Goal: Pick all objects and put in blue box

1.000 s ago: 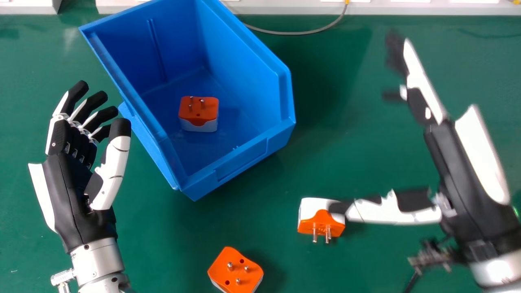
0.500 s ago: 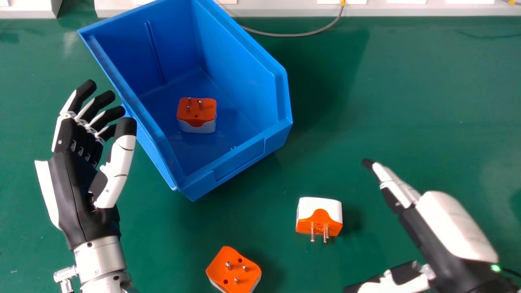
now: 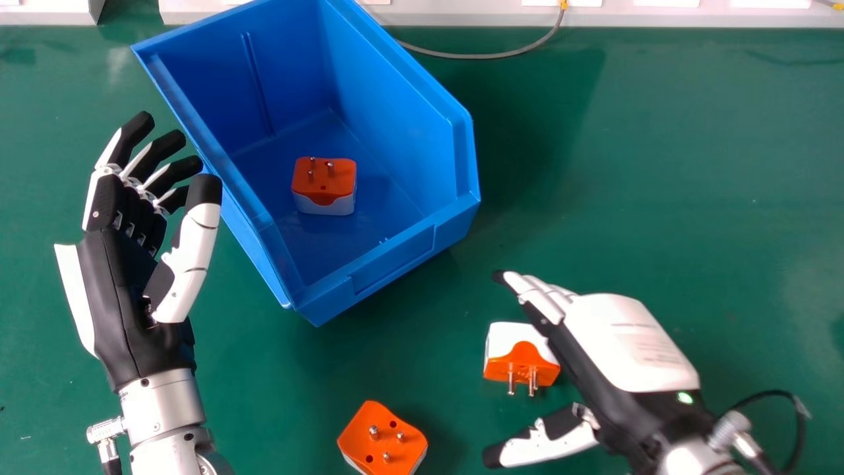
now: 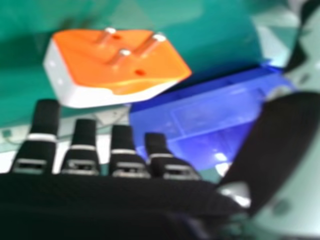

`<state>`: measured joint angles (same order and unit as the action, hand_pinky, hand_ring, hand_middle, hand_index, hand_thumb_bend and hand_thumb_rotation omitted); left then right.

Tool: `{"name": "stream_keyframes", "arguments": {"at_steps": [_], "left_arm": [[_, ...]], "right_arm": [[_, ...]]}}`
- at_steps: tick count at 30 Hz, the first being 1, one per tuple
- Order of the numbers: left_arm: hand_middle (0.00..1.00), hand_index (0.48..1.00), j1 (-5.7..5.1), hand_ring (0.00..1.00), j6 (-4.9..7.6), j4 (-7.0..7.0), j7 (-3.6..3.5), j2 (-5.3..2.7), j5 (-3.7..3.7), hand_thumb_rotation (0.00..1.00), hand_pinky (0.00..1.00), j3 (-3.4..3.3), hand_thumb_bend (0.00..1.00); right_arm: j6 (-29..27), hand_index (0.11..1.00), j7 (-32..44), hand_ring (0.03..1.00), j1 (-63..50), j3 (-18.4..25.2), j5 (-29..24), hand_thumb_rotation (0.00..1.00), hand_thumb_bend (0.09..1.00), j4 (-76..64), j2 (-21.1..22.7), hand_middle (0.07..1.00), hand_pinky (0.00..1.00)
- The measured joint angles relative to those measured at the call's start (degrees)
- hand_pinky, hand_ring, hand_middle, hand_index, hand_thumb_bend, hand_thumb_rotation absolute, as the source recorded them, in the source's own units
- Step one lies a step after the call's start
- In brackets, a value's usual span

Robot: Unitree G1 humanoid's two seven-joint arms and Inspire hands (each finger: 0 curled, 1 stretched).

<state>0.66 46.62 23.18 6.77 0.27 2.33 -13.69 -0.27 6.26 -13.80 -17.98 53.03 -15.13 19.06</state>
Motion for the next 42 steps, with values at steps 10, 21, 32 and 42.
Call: {"name": "stream_keyframes", "arguments": {"at_steps": [10,21,32,42], "left_arm": [[0.77,0.812,0.04,0.70,-1.01,-1.07,0.87,-0.39,-0.01,0.43,0.64,-0.05,0.65],[0.77,0.811,0.44,0.70,-1.04,-1.05,0.87,-0.85,0.44,0.42,0.64,-0.04,0.65],[0.77,0.810,-0.10,0.70,-0.84,-1.15,0.69,-1.58,-0.06,0.42,0.63,0.21,0.65],[0.77,0.814,-0.63,0.70,-0.96,-2.34,1.25,-2.21,-0.13,0.41,0.63,0.82,0.64]], "right_arm": [[2.09,0.909,2.37,0.901,7.60,-1.22,-0.33,0.19,0.865,5.72,1.00,0.918,0.69],[3.52,0.856,3.64,0.863,10.52,-2.08,1.03,0.11,0.885,8.34,3.48,0.883,0.68],[2.12,0.821,3.64,0.788,10.13,-2.67,0.63,0.10,0.874,8.29,4.93,0.831,0.67],[0.14,0.761,2.63,0.708,9.29,-3.31,-1.33,0.11,0.837,8.68,5.20,0.773,0.64]]}}
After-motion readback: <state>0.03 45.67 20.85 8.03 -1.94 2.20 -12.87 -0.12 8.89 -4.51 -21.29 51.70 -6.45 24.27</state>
